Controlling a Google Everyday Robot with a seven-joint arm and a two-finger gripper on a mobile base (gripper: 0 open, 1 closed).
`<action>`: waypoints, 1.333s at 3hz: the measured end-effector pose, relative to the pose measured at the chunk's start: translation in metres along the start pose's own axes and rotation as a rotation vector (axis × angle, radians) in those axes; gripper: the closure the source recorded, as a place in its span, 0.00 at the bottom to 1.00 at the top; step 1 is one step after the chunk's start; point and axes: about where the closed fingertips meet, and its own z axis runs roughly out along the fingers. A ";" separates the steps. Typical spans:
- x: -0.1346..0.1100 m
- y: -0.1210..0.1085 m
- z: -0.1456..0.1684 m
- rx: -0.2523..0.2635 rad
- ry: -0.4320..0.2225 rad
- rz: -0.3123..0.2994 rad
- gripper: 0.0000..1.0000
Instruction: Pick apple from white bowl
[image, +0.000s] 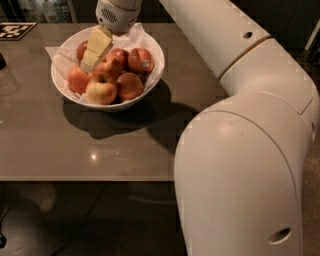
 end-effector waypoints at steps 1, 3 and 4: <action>0.009 -0.003 0.016 -0.011 0.023 0.095 0.00; 0.021 -0.004 0.033 -0.038 0.037 0.201 0.19; 0.021 -0.004 0.033 -0.038 0.037 0.201 0.42</action>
Offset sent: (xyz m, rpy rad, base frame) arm -0.0032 -0.0148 -0.0590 0.0083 0.1938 -0.2550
